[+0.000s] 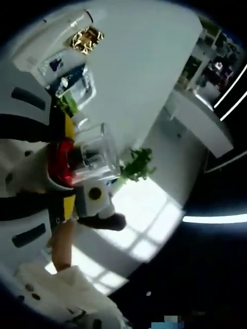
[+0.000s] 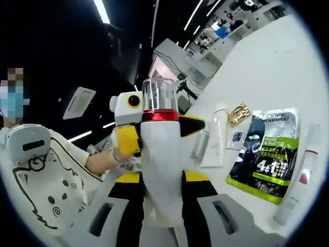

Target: Arrange the skincare products in the storage area until every visible bottle or jar stands upright without overlapping.

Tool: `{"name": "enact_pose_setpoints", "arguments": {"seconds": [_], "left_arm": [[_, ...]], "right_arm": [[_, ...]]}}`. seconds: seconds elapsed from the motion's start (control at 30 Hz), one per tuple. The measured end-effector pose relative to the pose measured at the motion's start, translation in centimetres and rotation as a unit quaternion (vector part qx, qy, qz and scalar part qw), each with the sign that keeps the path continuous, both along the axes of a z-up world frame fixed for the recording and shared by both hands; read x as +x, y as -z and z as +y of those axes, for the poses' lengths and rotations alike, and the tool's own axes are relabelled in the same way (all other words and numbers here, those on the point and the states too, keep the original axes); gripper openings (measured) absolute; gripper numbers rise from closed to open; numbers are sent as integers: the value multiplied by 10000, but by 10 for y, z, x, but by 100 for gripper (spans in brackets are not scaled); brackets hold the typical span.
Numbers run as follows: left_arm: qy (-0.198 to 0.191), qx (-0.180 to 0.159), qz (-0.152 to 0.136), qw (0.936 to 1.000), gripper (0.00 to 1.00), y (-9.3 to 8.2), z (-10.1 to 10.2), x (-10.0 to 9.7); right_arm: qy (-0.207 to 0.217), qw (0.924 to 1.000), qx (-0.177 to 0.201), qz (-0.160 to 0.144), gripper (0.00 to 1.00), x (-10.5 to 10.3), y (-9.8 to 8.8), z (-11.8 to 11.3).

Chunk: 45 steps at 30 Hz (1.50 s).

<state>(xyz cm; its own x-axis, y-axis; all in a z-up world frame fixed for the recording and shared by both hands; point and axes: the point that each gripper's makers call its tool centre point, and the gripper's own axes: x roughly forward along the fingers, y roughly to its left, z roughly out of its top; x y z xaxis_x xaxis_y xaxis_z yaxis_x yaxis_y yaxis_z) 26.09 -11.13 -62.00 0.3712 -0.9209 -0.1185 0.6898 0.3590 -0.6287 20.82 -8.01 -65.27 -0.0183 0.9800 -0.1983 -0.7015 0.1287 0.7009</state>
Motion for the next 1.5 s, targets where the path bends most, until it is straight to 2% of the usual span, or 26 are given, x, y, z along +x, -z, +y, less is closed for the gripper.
{"name": "enact_pose_setpoints", "arguments": {"seconds": [0.07, 0.1, 0.27, 0.47, 0.53, 0.6, 0.8, 1.03, 1.2, 1.37, 1.5], "left_arm": [[74, 75, -32, 9999, 31, 2, -5, -3], [109, 125, -70, 9998, 30, 3, -8, -5], [275, 229, -142, 9993, 30, 6, -21, -13], [546, 669, -498, 9950, 29, 19, -36, -18], [589, 808, -720, 9924, 29, 21, -37, -18], [629, 920, -868, 9900, 29, 22, -39, -19], [701, 1250, -1185, 9826, 29, 27, -43, -21], [865, 1664, -1760, 9664, 29, 32, -42, -22], [887, 1791, -1875, 9617, 29, 36, -44, -22], [849, 1791, -1914, 9613, 29, 36, -45, -19], [905, 1882, -2046, 9563, 29, 37, -47, -15]], "right_arm": [[-84, 9993, -210, -310, 27, 0, 5, -4], [-94, 9988, -300, -364, 27, -1, 7, -6], [-132, 9985, -352, -389, 27, -5, 13, -13], [-99, 9950, -748, -658, 28, -5, 30, -25], [-75, 9936, -850, -741, 28, -4, 34, -27], [-72, 9908, -942, -968, 28, -3, 38, -29], [-117, 9854, -1151, -1249, 29, 2, 46, -32], [-287, 9764, -1395, -1623, 29, 5, 55, -30], [-378, 9731, -1523, -1688, 28, 7, 60, -32], [-394, 9713, -1573, -1740, 28, 12, 62, -35], [-361, 9676, -1660, -1870, 28, 19, 64, -37]]}}
